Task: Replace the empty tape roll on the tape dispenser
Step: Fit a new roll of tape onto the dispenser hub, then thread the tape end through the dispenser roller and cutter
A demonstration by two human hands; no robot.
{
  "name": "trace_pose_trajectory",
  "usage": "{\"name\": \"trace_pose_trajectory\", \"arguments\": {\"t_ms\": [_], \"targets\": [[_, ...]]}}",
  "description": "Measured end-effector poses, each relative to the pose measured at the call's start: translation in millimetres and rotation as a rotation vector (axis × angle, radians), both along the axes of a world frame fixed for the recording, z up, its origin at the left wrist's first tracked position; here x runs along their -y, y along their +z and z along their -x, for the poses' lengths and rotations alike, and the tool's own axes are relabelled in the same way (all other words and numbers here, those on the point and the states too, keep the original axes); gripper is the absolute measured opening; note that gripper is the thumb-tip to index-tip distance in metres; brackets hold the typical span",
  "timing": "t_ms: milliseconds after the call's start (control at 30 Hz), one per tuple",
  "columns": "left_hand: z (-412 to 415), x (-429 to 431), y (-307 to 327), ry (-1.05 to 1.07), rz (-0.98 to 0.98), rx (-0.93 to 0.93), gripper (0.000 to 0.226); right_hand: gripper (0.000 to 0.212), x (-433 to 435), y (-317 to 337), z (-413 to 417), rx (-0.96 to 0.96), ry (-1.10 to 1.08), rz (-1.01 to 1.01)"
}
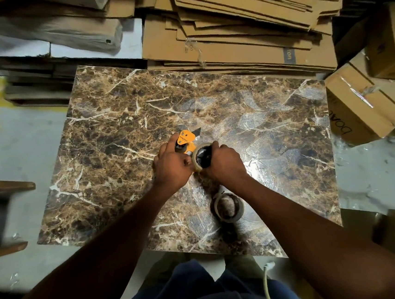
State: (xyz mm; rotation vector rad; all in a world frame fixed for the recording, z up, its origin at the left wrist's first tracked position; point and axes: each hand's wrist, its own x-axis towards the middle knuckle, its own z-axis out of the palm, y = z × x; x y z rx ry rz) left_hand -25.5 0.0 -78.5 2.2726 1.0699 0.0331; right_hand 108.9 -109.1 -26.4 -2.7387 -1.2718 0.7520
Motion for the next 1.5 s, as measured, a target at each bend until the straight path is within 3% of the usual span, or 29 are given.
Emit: {"name": "trace_pose_trajectory", "arguments": {"t_ms": [167, 433, 600, 733, 967, 1100, 1300, 1500], "targets": [[0, -5, -1, 0.176, 0.04, 0.066, 0.01, 0.076, 4, 2, -1, 0.025, 0.041, -0.009], [10, -5, 8, 0.101, 0.039, 0.034, 0.026, 0.07, -1, 3, -1, -0.005, 0.068, 0.011], [5, 9, 16, 0.247, 0.085, 0.007, 0.008, 0.087, -14, 4, 0, -0.045, 0.104, 0.12], [1, 3, 14, 0.353, 0.12, -0.005, 0.013, 0.083, -37, 15, 11, -0.028, 0.243, -0.065], [4, -7, -3, 0.506, 0.201, 0.065, 0.037, 0.092, -56, 17, 2, -0.12, 0.43, 0.08], [5, -8, -3, 0.623, 0.254, 0.11, 0.026, 0.098, -58, 24, -6, -0.104, 0.49, 0.096], [7, -5, 3, 1.02, 0.498, 0.185, 0.029, 0.129, -59, 19, 15, -0.04, 0.433, 0.104], [12, 2, 5, 1.12, 0.564, 0.295, 0.031, 0.124, -51, 8, 40, 0.032, 0.322, 0.052]]}}
